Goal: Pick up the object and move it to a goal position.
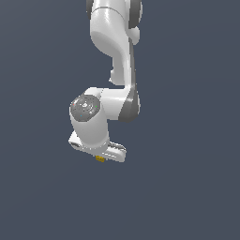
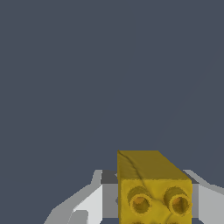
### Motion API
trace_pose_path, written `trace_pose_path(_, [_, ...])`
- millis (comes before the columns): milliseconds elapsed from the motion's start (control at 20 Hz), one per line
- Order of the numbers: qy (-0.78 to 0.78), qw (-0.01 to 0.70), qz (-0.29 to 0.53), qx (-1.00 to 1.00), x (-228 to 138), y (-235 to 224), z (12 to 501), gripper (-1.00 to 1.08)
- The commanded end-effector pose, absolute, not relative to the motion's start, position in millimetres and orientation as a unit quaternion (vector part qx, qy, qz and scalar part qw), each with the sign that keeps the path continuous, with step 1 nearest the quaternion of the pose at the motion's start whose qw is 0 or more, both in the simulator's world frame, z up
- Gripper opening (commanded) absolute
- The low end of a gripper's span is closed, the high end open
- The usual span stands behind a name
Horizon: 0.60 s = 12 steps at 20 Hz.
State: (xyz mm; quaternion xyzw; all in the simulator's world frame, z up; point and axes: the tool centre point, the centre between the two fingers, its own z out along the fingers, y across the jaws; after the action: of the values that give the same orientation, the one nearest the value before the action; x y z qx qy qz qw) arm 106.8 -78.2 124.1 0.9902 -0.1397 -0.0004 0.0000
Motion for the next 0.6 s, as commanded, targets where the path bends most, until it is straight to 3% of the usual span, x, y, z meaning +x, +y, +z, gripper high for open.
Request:
trace_pose_path(0, [-0.140, 0.000, 0.000, 0.990, 111, -85, 149, -1.00])
trace_pose_path(550, [-0.140, 0.000, 0.000, 0.990, 129, -110, 238, -1.00])
